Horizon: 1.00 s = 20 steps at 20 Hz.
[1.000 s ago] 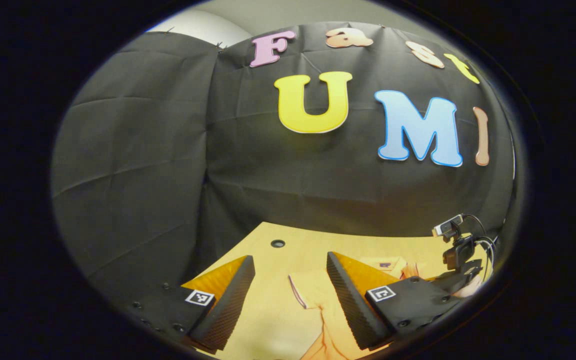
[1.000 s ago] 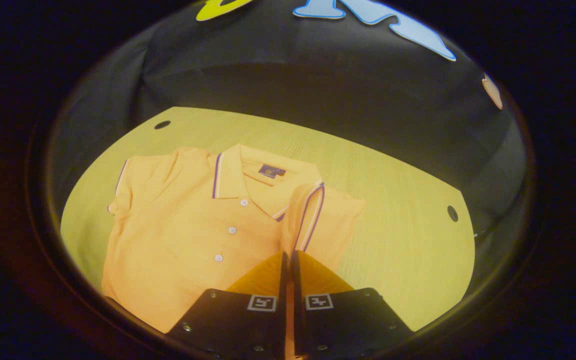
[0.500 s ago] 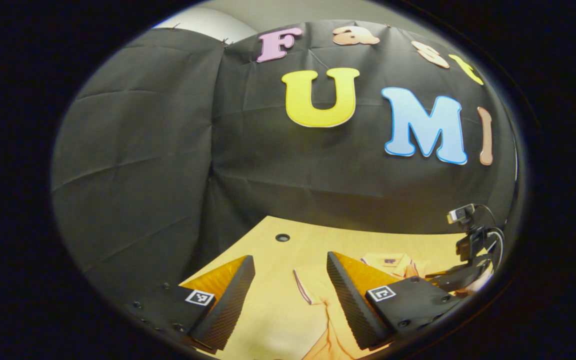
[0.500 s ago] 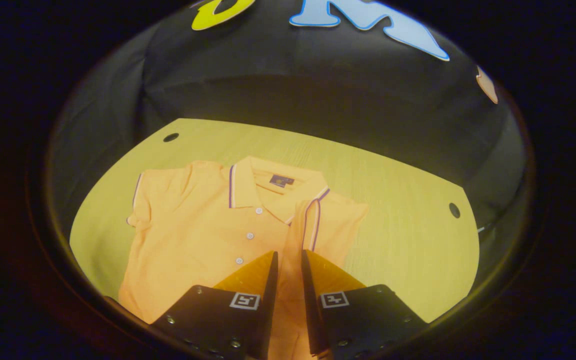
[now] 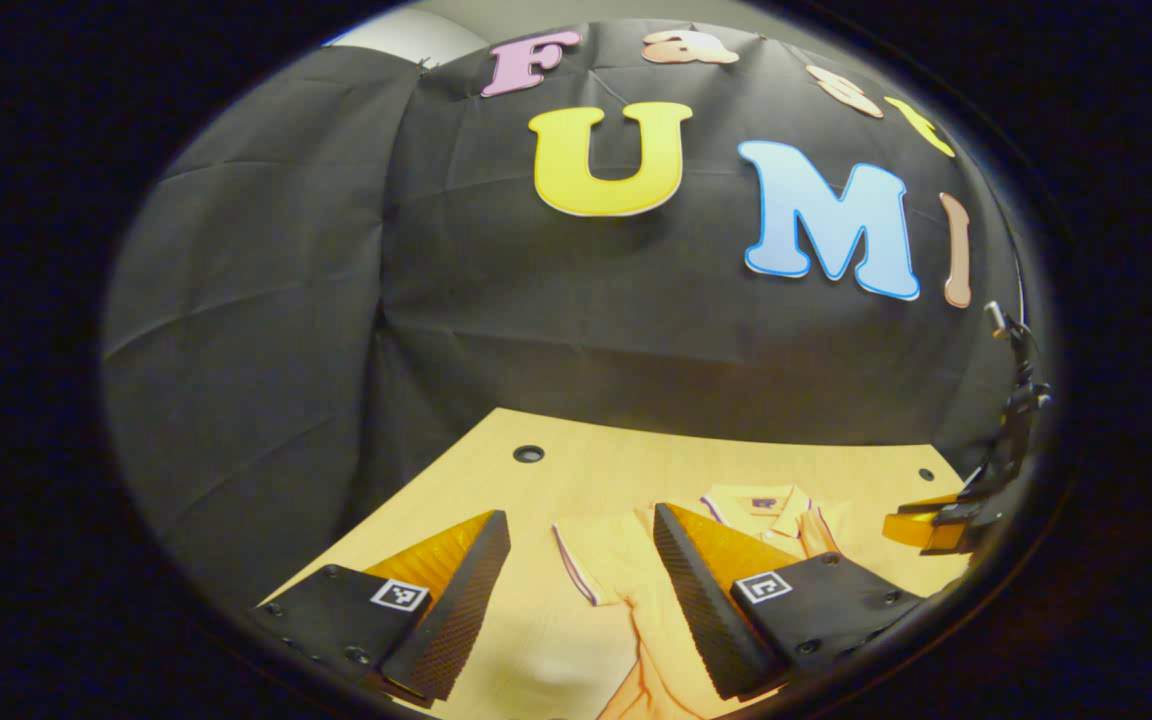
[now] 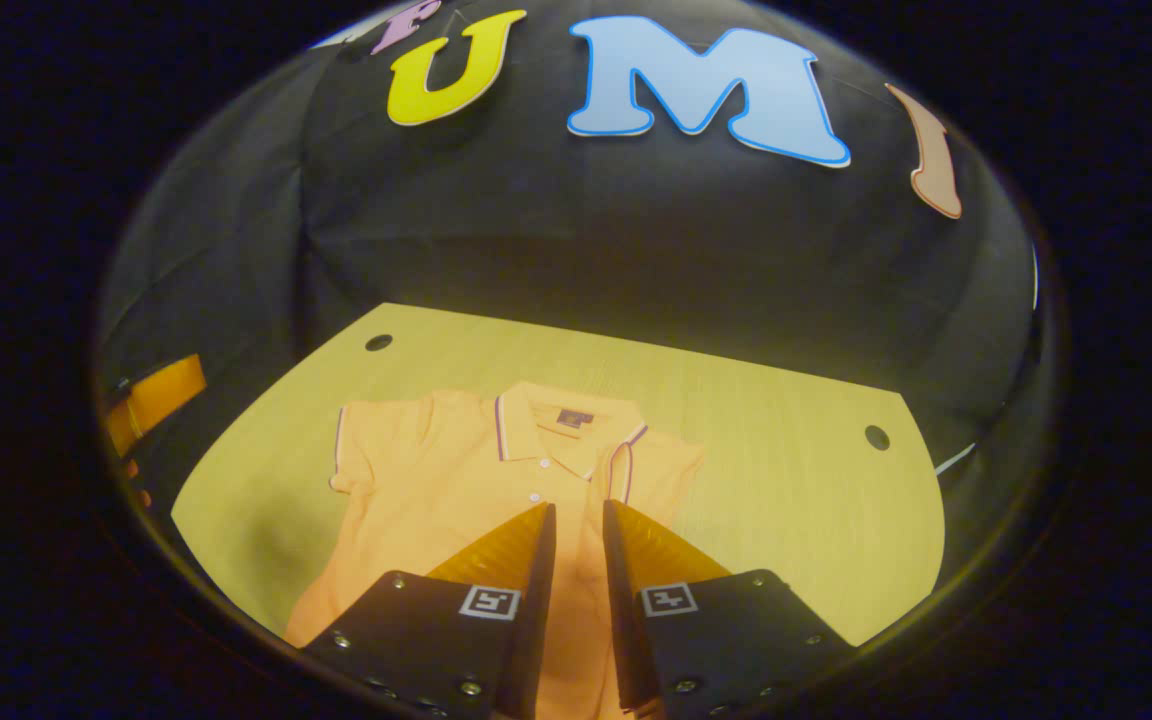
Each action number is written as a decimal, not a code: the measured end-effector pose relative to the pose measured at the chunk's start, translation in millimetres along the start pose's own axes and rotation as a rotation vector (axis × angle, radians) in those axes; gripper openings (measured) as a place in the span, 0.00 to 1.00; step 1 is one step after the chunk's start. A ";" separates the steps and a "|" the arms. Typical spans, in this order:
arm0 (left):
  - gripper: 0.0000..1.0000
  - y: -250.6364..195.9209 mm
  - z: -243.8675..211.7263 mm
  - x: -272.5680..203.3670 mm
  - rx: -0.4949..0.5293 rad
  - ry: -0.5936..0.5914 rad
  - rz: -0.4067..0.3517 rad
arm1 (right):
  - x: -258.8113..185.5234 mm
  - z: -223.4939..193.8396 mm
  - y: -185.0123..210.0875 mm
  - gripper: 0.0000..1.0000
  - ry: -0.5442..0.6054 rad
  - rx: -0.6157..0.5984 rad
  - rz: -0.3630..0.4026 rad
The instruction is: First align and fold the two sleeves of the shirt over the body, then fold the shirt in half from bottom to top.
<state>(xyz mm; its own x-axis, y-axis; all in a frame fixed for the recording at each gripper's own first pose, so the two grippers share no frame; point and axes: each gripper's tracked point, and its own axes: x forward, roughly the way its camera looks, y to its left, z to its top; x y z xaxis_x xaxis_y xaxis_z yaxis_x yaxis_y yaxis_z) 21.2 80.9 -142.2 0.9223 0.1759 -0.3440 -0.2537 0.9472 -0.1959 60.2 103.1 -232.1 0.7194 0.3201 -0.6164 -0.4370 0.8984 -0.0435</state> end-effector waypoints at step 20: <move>0.96 -12.4 -143.9 119.4 0.012 0.274 -0.028 | -146.3 -21.0 -24.5 0.29 -0.064 0.190 -0.141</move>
<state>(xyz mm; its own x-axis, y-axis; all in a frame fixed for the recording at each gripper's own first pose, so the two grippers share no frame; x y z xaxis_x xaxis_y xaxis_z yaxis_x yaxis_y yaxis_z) 92.5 51.6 -313.0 0.8154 0.0720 -0.5744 -0.2240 0.9542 -0.1983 -45.7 27.9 -157.4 0.8018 0.2004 -0.5631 -0.2249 0.9740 0.0264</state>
